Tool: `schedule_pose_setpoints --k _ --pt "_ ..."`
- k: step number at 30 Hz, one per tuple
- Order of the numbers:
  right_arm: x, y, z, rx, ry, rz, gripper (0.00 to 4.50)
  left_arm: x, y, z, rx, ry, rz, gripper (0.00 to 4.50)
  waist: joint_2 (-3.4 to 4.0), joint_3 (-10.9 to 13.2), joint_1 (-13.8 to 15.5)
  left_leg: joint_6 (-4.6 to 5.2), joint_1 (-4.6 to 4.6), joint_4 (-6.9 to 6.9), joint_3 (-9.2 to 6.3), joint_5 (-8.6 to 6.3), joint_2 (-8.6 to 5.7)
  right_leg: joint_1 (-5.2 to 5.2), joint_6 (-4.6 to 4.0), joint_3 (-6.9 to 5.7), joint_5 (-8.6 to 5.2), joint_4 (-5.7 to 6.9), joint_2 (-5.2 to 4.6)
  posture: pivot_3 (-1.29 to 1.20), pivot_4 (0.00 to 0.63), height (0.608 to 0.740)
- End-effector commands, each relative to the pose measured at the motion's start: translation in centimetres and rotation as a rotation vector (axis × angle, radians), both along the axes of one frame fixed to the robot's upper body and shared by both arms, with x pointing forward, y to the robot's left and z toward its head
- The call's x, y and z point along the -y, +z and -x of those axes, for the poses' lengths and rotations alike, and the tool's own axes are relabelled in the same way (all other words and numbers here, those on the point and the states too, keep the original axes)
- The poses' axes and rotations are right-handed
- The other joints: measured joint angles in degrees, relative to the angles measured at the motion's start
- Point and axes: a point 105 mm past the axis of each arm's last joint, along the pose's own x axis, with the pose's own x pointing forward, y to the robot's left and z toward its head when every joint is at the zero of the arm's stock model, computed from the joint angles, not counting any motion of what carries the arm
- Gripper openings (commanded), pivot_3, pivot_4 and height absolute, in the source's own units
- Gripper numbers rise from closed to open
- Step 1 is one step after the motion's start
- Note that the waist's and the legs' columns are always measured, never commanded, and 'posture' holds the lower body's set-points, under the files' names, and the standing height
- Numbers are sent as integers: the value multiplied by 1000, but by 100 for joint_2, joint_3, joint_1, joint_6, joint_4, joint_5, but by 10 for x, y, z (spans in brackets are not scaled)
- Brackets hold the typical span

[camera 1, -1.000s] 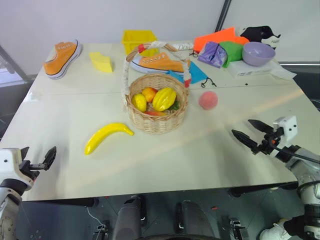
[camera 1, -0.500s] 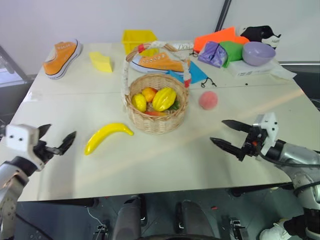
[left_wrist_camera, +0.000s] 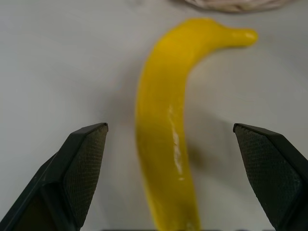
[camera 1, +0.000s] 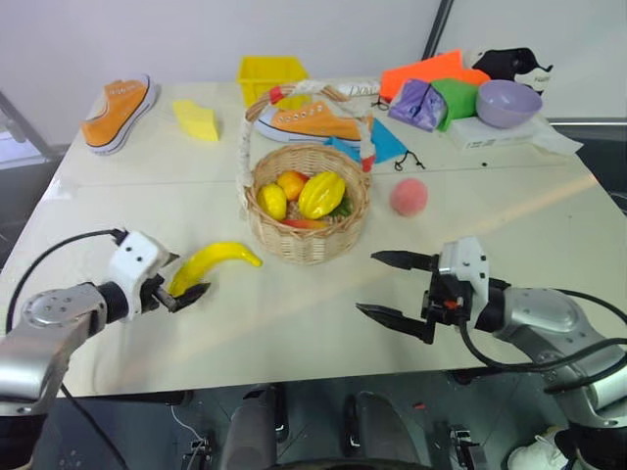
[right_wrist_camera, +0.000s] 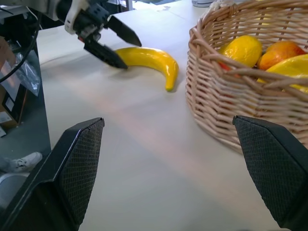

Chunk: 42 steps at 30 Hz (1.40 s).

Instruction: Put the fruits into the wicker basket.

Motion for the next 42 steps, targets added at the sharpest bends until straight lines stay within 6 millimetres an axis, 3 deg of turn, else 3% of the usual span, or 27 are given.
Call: schedule_pose_setpoints --k 1,2,8,9,13,16,19,22,26,29,35,38,42 --pt "3 1 1 42 11 -9 4500 -11 3 -7 22 24 -30 3937 0 0 5 0 1 -1 0 0 1 0 0 -2 0 0 0 0 150 733" --pt "4 -1 1 45 8 -8 4500 -11 3 -7 20 22 -22 3695 0 0 3 0 2 0 0 0 1 1 0 -4 0 1 0 0 150 733" --pt "6 -10 2 53 14 0 4500 -28 -3 -7 37 83 -29 640 1 -2 -4 0 6 2 0 0 1 6 0 -3 1 1 -1 0 150 733" --pt "7 -11 3 54 15 3 4500 -34 -2 -6 50 108 -30 599 2 -2 -7 0 7 2 -1 0 1 6 0 -4 1 3 -1 0 150 733" --pt "10 -13 4 64 14 14 4500 -54 19 6 134 180 56 599 1 -3 -50 1 7 2 0 1 3 9 1 -4 1 5 0 0 150 733" --pt "12 -12 2 74 17 25 4500 -48 49 23 198 106 158 599 -6 -4 -29 1 6 5 -1 1 4 6 1 -7 2 5 0 0 150 733" --pt "16 -9 -5 85 19 39 4500 -21 80 27 232 -16 208 599 -16 -7 36 -1 5 12 -2 0 2 11 -1 -15 2 4 -8 0 150 733" --pt "18 -6 -13 100 14 46 4500 20 104 7 303 -94 226 599 -15 -7 139 -1 6 11 -2 0 -10 19 -17 -28 11 1 -29 0 150 733" --pt "15 -1 -19 121 11 43 4500 71 121 -30 375 -140 135 599 -16 -9 156 2 9 18 3 2 -17 36 -33 -35 25 -6 -28 0 150 733" --pt "13 1 -21 133 7 39 4500 104 129 -44 387 -200 113 599 -20 -9 143 45 -1 35 4 32 -14 55 4 -43 45 1 1 0 150 733" --pt "12 4 -20 150 -29 33 4500 149 137 -74 358 -223 116 599 -28 -4 164 44 -6 55 12 38 5 41 62 -38 63 19 60 0 150 733" --pt "12 4 -19 157 -50 32 4500 157 135 -79 340 -236 107 599 -28 -3 149 41 -5 75 6 39 6 39 65 -35 58 49 61 0 150 733" --pt "18 7 -24 169 -113 31 4500 159 138 -79 341 -245 133 2443 -29 -3 136 41 -4 91 6 39 14 34 64 -29 58 67 59 0 150 733"
